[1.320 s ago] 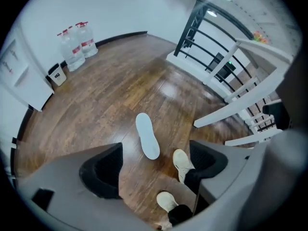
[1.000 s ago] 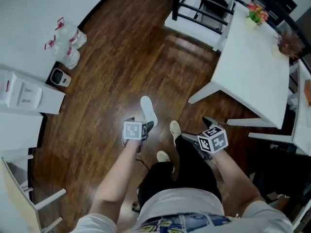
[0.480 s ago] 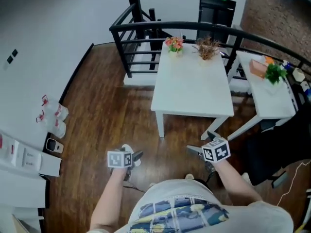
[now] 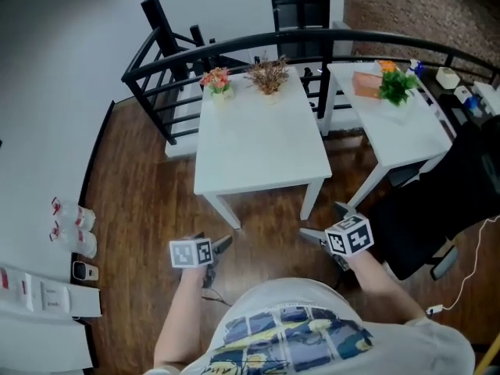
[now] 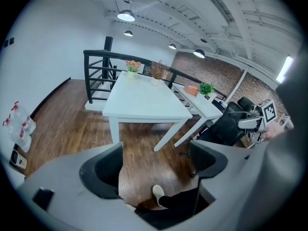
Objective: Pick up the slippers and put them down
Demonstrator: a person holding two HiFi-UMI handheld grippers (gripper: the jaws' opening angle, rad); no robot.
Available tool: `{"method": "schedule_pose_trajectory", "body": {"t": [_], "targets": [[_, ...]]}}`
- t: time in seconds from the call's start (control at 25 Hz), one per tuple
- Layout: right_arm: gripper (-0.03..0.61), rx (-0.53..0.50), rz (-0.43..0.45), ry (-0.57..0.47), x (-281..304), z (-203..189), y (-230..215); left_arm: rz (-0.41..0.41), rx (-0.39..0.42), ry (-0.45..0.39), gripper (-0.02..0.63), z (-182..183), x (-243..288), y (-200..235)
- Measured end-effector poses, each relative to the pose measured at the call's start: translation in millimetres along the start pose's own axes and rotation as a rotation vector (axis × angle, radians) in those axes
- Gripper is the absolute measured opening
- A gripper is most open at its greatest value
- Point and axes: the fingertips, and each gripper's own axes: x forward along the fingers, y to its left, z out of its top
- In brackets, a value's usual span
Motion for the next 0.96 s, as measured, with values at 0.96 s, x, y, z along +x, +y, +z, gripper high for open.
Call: {"method": "schedule_pose_trajectory", "body": {"t": [0.96], "targets": [[0.557,0.024,0.048,-0.014,-51.6,-20.7,-64.7,0.023,0.046,0.029,0.431,9.9,31.8,-85.2]]}}
